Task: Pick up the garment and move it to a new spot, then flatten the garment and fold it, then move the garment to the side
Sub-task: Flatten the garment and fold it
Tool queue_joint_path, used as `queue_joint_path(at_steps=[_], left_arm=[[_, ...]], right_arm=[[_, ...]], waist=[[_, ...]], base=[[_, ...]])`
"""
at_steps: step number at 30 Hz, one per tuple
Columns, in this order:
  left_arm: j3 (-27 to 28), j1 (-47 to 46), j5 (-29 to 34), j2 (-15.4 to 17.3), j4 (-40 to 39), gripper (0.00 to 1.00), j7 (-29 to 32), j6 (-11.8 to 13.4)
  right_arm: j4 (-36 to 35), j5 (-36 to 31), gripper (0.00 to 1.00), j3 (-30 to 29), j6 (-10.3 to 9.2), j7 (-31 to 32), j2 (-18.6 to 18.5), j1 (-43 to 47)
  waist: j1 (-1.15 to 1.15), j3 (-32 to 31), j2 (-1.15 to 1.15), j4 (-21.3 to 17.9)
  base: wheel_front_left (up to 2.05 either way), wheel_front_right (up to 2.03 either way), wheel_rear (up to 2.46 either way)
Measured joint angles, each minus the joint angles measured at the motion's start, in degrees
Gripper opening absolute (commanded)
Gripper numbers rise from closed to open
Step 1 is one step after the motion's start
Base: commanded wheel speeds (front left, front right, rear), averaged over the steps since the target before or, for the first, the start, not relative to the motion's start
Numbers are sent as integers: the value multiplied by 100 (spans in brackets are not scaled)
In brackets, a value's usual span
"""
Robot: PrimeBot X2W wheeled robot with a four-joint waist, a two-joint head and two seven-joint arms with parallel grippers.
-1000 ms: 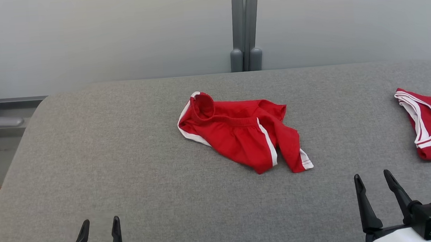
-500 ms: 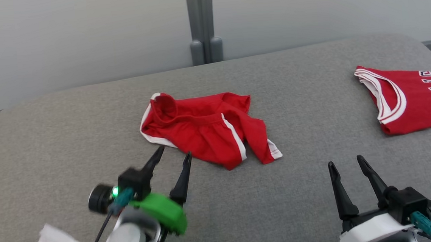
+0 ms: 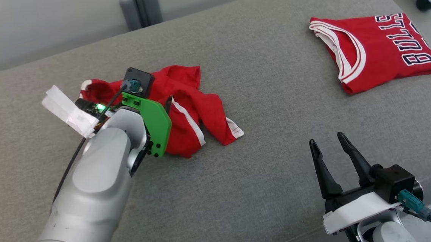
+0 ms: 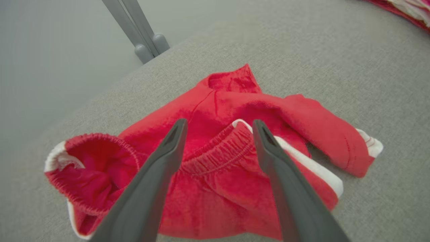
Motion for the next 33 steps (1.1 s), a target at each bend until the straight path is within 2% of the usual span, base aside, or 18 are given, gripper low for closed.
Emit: queue_joint_path(at_steps=[7, 11, 12, 13, 14, 15, 16, 18, 19, 24, 28, 33], left_arm=[[-569, -334, -380, -16, 583, 100, 393, 0], [-929, -420, -695, -58, 647, 100, 630, 0], [-1036, -427, -771, -62, 637, 97, 672, 0], [-1102, -427, -851, -65, 632, 68, 693, 0], [-1194, -428, -937, -69, 604, 45, 701, 0], [-1303, -429, -971, -62, 554, 34, 688, 0], [-1358, -431, -1002, -56, 525, 30, 646, 0], [-1479, -455, -1082, -53, 498, 14, 595, 0], [-1551, -465, -1135, -55, 480, 2, 579, 0], [-1789, -465, -1402, -74, 371, 0, 335, 0], [-1516, -647, -1635, -93, 315, 0, -238, 21], [-976, -1313, -1697, -138, 120, 0, -1418, 411]], right_arm=[[136, 8, 100, 53, 0, 0, 1, -4], [162, 0, 100, 66, 0, 0, 1, -25], [160, -11, 100, 67, 0, 0, 2, -30], [162, -21, 100, 65, 0, 0, 2, -30], [162, -34, 100, 62, 0, 0, 3, -31], [162, -40, 100, 53, 0, 0, 3, -31], [162, -44, 100, 42, 0, 0, 3, -30], [162, -67, 100, 13, 0, 0, 3, -24], [162, -77, 100, 4, 0, 0, 2, -18], [197, -94, 100, -10, 0, 0, 3, -3], [220, -102, 100, -24, 0, 0, 3, 24], [238, -101, 100, -5, 0, 0, 2, 47]], waist=[[0, 352, 0, -316], [0, 371, 0, -311], [0, 358, 0, -290], [0, 345, 0, -270], [0, 328, 0, -242], [0, 314, 0, -215], [0, 303, 0, -193], [0, 279, 0, -136], [0, 267, 0, -108], [0, 208, 0, -8], [0, 145, 0, 44], [0, 63, 0, 62]], base=[[0, 0, 0], [0, 0, 0], [0, 0, 0], [0, 0, 0], [0, 0, 0], [0, 0, 0], [0, 0, 0], [0, 0, 0], [0, 0, 0], [0, 0, 0], [0, 0, 0], [0, 0, 0]])
